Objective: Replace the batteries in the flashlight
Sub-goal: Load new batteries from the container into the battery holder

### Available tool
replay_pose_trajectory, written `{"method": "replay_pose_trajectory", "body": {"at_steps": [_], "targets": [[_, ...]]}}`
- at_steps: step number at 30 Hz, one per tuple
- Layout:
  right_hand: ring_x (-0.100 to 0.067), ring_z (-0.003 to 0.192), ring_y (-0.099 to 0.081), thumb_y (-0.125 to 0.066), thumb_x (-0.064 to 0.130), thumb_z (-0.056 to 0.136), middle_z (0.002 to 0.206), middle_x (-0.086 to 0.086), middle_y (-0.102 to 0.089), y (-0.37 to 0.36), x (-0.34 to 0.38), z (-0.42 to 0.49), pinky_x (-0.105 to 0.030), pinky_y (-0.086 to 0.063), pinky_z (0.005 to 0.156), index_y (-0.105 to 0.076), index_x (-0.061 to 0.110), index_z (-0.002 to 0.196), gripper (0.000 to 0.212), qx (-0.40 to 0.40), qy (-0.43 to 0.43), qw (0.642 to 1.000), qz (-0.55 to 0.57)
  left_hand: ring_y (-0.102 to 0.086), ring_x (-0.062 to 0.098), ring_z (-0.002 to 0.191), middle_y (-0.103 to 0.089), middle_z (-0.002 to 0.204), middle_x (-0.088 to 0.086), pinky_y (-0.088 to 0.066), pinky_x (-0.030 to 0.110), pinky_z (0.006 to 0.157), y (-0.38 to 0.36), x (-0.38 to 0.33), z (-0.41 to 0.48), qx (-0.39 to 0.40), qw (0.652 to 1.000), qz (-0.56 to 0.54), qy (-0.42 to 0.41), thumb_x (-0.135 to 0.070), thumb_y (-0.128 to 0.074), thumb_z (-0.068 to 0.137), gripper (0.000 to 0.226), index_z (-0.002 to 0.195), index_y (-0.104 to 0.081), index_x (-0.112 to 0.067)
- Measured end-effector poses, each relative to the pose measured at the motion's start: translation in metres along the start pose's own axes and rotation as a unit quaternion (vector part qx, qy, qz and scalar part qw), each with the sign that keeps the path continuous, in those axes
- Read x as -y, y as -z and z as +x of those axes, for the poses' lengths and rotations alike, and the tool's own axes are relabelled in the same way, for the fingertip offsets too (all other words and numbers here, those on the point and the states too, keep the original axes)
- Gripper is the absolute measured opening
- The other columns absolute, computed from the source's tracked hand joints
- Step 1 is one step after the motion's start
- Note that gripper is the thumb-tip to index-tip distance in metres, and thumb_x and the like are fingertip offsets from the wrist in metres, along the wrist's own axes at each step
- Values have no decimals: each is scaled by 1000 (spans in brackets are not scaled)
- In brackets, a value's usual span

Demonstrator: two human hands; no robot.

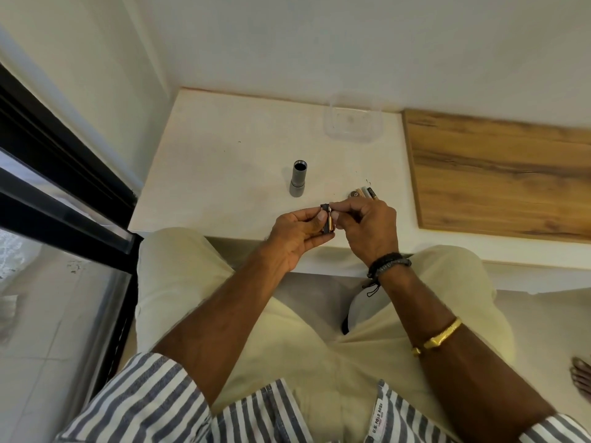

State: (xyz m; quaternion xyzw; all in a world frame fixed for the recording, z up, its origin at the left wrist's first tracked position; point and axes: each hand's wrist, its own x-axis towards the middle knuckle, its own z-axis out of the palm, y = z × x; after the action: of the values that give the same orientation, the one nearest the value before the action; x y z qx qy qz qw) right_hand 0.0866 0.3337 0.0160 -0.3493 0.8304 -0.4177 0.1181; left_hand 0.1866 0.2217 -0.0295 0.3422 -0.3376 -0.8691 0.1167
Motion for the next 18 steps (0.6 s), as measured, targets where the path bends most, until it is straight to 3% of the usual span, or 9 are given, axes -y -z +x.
{"method": "replay_pose_trajectory", "body": {"at_steps": [6,18], "targets": [[-13,70,-74,-76,7,88,81,-2,-77,5,-6,3,-24,-63,70,-76,9,98,10,28,-54,996,63,-75,27,90,-76,96,15,-61,34,72,3,-2,1,13,999,24,23,-7,-70,87,20,106,-70,-2],[-11,68,-75,-79,10,87,77,6,-78,5,-18,7,-23,-63,67,-76,14,103,16,56,-82,988,115,-74,27,91,-75,99,17,-60,34,73,3,-4,4,0,998,51,28,-8,-73,84,24,107,-70,-2]]}}
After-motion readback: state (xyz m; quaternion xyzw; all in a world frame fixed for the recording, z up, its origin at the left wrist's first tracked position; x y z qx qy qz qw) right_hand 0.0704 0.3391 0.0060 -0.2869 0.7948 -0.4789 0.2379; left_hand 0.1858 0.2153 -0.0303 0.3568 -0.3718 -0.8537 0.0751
